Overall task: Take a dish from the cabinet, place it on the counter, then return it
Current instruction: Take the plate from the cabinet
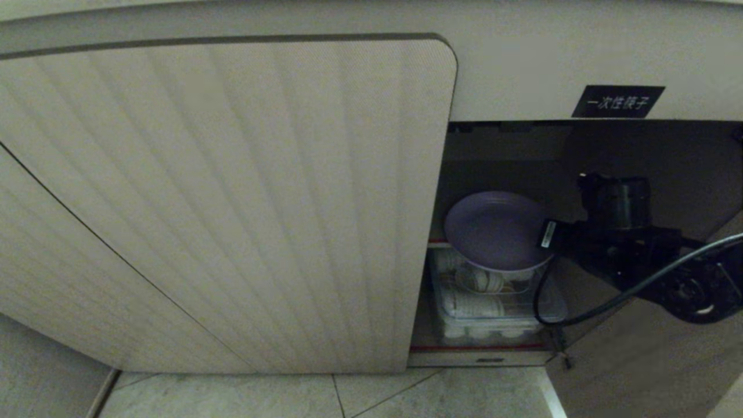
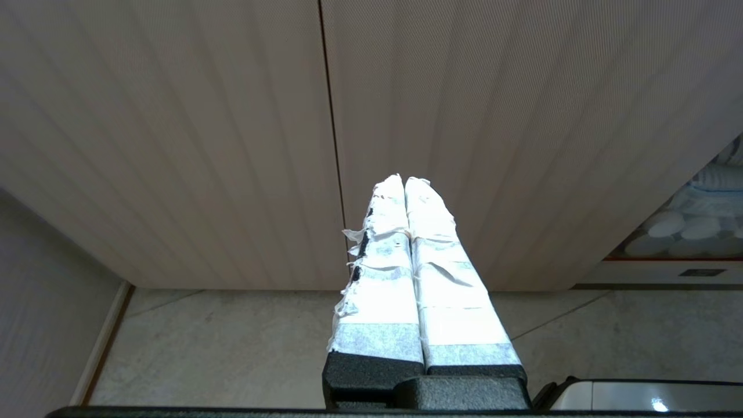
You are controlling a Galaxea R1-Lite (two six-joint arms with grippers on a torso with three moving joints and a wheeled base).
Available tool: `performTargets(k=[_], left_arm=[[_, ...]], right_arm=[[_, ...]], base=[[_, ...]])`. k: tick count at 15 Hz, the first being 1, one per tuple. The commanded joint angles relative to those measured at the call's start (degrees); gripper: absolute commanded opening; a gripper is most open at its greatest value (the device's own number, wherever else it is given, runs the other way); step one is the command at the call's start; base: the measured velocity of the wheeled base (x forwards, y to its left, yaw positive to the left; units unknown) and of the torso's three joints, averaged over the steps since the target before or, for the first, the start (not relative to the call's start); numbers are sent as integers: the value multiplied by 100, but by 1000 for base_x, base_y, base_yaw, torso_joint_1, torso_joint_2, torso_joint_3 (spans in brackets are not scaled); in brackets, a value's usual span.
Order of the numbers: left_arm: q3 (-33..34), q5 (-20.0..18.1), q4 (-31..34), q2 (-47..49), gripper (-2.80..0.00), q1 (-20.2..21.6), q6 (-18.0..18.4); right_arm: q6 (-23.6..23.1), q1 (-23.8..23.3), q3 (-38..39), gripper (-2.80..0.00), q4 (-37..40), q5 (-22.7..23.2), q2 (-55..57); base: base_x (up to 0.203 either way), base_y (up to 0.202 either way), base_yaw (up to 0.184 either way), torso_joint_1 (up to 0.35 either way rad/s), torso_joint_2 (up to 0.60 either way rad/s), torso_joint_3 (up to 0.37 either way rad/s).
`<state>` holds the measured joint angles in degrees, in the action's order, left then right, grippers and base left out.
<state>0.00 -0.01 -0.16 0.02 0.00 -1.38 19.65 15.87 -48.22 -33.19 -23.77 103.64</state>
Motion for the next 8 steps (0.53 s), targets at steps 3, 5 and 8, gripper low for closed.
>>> performTargets(k=[3,5,8], left_arm=[[0,1,-2,-2,-280,0,-3],[0,1,-2,-2,-280,0,-3],[0,1,-2,-2,-280,0,-3]], right_arm=[[12,11,414,-280,-127,-13,-327],[12,34,635,-280,-194,-13,-459],[12,129,934,-280,-205,-12,-688]], base=[[0,0,0,0,0,0],[0,0,0,0,0,0],[0,0,0,0,0,0]])
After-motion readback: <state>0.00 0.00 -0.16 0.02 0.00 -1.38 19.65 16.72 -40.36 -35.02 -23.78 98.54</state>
